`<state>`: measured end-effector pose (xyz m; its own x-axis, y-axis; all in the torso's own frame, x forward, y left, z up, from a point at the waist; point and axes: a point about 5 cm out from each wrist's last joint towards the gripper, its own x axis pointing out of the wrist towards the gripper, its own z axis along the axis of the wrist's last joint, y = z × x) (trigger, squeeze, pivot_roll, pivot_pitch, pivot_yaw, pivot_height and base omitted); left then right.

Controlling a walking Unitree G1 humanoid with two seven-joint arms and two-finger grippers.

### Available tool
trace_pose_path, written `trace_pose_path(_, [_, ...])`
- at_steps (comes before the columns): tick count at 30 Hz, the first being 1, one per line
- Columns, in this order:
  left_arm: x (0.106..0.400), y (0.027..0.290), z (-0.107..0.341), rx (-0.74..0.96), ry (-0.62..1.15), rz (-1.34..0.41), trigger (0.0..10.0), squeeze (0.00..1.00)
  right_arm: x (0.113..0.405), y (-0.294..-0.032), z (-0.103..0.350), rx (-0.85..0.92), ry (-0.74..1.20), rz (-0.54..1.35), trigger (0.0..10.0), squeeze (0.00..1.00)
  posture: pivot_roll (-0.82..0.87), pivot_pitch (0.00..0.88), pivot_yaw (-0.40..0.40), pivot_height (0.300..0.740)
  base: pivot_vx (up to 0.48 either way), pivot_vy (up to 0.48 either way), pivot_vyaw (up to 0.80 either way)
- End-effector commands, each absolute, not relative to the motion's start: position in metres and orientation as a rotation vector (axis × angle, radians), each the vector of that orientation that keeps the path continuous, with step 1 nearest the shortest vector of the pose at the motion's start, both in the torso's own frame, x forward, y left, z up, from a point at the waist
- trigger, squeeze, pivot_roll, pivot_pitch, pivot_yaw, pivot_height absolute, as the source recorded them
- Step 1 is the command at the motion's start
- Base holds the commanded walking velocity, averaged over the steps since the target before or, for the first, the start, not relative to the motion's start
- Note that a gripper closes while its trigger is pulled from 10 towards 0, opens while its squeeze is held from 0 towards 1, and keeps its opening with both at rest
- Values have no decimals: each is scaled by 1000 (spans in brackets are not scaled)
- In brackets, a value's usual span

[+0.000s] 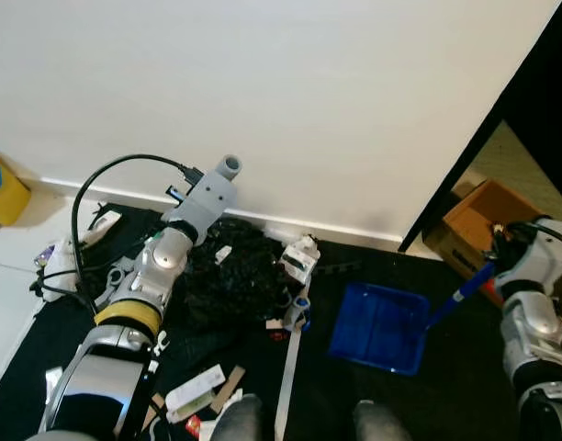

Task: Sweep floor

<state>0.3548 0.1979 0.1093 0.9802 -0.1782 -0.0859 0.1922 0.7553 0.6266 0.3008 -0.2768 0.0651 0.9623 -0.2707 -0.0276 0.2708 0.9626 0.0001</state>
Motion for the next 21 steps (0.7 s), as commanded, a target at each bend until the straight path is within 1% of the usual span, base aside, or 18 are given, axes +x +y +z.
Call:
trace_pose_path(1, [354,186,102,700,25,-229,10000,0,304,-269,67,1,10,-259,10000,0,-27,139,-14,740,0,0,0])
trace_pose_path(3, [355,182,100,698,25,-231,10000,0,306,-265,66,3,10,-252,10000,0,-28,142,-15,740,0,0,0])
trace_pose_path(4, [356,173,97,697,20,-226,10000,0,309,-257,65,8,6,-240,10000,0,-30,149,-17,740,0,0,0])
trace_pose_path(8, [357,166,98,674,-4,-198,10000,0,311,-250,65,14,2,-230,10000,0,-33,159,-18,740,0,0,0])
trace_pose_path(11, [359,155,98,582,-12,-167,10000,0,314,-238,64,33,2,-207,10000,0,-41,194,-16,740,0,0,0])
trace_pose_path(12, [359,155,98,582,-12,-167,10000,0,314,-238,64,33,2,-207,10000,0,-41,194,-16,740,0,0,0])
trace_pose_path(13, [361,151,99,539,-16,-163,10000,0,315,-232,64,33,-4,-192,10000,0,-44,219,-15,740,0,0,0])
trace_pose_path(16, [362,150,101,527,-23,-165,10000,0,316,-228,64,27,-6,-186,10000,0,-43,236,-16,740,0,0,0])
trace_pose_path(17, [363,152,104,534,-37,-170,10000,0,316,-229,65,24,-12,-191,10000,0,-42,261,-15,740,0,0,0])
trace_pose_path(18, [363,152,104,534,-37,-170,10000,0,316,-229,65,24,-12,-191,10000,0,-42,261,-15,740,0,0,0])
trace_pose_path(19, [364,155,110,543,-68,-178,10000,0,316,-231,67,19,-24,-200,10000,0,-40,287,-16,740,0,0,0])
trace_pose_path(21, [365,158,113,554,-83,-194,10000,0,317,-233,69,23,-33,-210,10000,0,-37,303,-16,740,0,0,0])
